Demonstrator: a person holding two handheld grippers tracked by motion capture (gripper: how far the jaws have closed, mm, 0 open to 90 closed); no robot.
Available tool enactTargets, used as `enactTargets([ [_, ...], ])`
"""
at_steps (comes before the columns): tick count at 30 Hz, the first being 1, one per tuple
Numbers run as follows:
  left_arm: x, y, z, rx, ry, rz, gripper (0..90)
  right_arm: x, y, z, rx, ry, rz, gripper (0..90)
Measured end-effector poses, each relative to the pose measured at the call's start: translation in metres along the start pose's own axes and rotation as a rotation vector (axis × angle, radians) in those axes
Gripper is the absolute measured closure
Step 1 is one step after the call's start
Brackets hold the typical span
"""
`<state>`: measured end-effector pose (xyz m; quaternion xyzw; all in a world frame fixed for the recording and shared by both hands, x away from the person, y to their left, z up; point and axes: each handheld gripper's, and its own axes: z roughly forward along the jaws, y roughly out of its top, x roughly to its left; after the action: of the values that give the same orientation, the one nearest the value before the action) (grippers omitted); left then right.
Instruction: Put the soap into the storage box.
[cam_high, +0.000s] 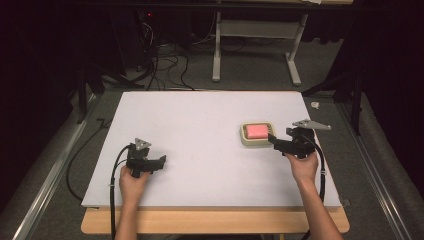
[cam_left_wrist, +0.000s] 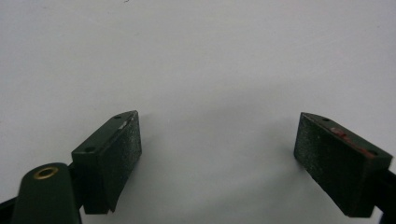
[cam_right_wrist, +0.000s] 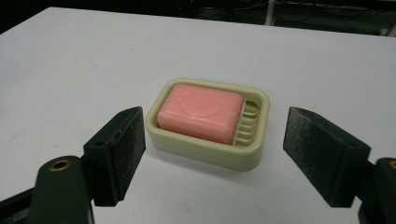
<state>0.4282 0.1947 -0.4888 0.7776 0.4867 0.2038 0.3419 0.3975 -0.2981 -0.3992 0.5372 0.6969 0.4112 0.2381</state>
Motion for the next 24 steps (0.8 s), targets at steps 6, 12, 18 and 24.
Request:
enactTargets([
  [6, 0.0, 0.0, 0.0, 0.0, 0.0, 0.0, 15.4, -0.001, -0.003, -0.005, -0.004, -0.009, -0.009, 22.2],
  [12, 0.0, 0.0, 0.0, 0.0, 0.0, 0.0, 15.5, 0.0, -0.006, -0.008, -0.009, -0.008, -0.008, 22.4],
  [18, 0.0, 0.0, 0.0, 0.0, 0.0, 0.0, 15.5, 0.001, -0.012, -0.013, -0.018, -0.006, -0.004, 22.3],
  [24, 0.0, 0.0, 0.0, 0.0, 0.001, 0.0, 15.4, 0.0, -0.017, -0.015, -0.014, -0.004, -0.004, 22.3],
])
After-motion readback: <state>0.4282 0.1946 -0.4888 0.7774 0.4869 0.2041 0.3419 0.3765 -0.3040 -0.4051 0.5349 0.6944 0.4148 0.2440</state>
